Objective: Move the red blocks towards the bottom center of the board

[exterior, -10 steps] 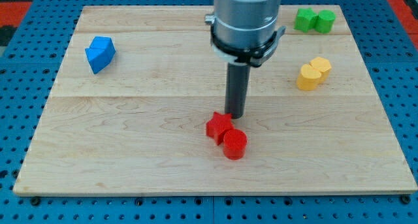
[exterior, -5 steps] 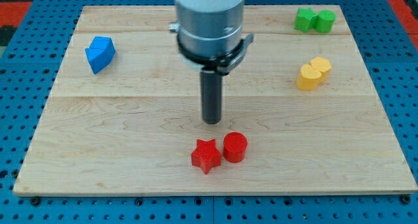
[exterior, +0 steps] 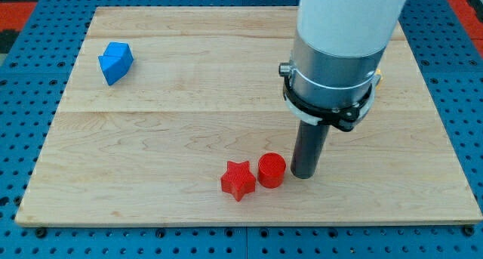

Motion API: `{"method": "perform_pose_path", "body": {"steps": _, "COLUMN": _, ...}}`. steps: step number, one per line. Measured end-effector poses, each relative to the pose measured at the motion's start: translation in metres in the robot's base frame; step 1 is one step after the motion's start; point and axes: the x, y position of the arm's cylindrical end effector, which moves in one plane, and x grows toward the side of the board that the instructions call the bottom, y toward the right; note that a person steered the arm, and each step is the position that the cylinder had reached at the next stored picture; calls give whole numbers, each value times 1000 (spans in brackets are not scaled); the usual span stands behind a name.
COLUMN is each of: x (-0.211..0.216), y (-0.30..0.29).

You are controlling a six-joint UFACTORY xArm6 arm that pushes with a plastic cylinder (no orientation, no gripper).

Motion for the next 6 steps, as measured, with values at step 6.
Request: {"method": "perform_pose_path", "body": {"steps": 6, "x": -45, "y": 18}}
